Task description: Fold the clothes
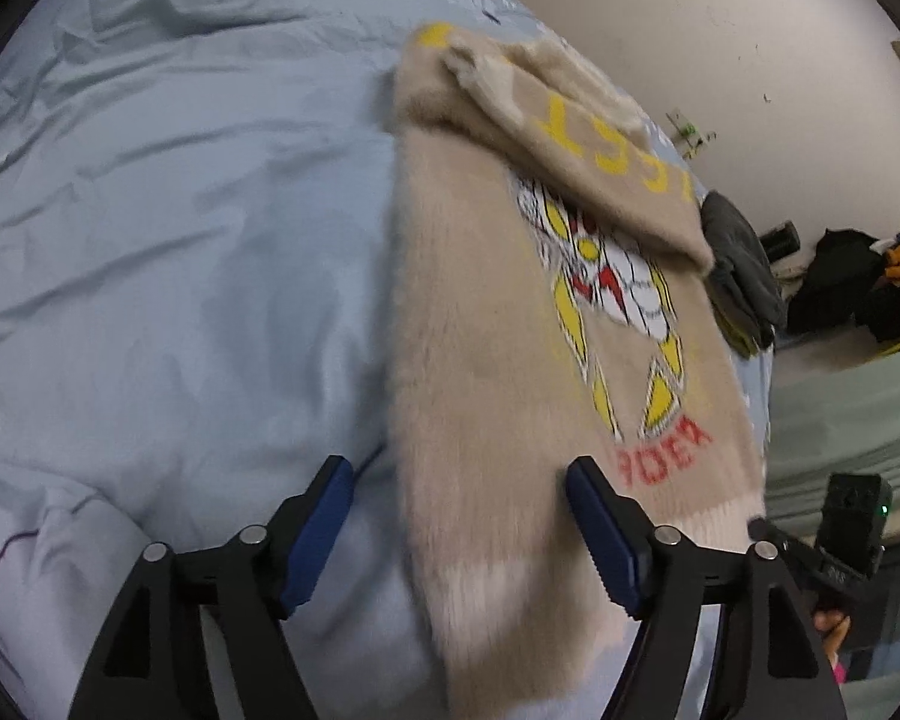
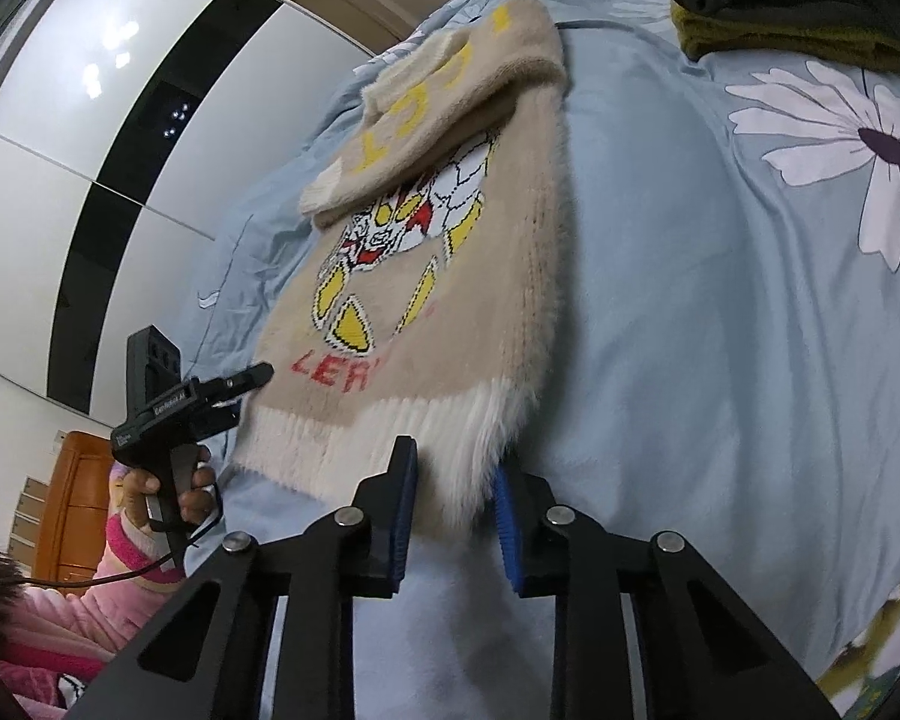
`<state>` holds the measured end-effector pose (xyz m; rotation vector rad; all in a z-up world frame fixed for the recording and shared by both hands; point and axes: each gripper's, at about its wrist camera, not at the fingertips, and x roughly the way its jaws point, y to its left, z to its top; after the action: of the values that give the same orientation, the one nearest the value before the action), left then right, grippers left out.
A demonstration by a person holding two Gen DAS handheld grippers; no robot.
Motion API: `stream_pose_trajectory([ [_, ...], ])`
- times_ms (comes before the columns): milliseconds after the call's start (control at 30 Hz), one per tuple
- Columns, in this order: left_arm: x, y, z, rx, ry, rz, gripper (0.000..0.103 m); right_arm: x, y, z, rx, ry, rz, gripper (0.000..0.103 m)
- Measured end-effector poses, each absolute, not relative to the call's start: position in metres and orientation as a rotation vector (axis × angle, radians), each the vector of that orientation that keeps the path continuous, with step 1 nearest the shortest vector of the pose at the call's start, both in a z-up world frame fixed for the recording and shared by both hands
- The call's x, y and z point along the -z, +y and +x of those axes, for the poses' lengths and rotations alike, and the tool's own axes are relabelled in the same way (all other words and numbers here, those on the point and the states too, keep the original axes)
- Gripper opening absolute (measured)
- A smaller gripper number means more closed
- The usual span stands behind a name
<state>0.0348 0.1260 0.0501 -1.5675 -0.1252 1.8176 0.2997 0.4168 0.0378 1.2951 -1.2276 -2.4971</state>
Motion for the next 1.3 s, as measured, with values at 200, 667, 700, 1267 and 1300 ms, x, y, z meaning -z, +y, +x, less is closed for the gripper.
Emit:
stream_pose_trajectory([
  [200,-0.051,0.109,0.04,-1.749,-0.215,-1.613,0.075,-0.036,0.419,0.301,2.479,-1.29,1.26,0.019],
  [667,-0.076,0.086,0.057,-1.732,-0.291,-1.526,0.009,-0.051,0.417,0.3,2.483,-1.307,1.199,0.009],
  [700,-0.083,0.083,0.06,-1.725,-0.285,-1.505,0.009,-0.056,0.414,0.302,2.476,-1.29,1.182,0.009],
  [1267,-0.138,0.095,-0.032,-1.771,-0.584,-1.343,0.011,-0.125,0.463,0.255,2.504,-1.362,0.755,0.008],
  [1300,-0.142,0.103,-0.041,-1.785,-0.584,-1.326,0.012,-0.128,0.468,0.245,2.532,-1.345,0.76,0.008],
])
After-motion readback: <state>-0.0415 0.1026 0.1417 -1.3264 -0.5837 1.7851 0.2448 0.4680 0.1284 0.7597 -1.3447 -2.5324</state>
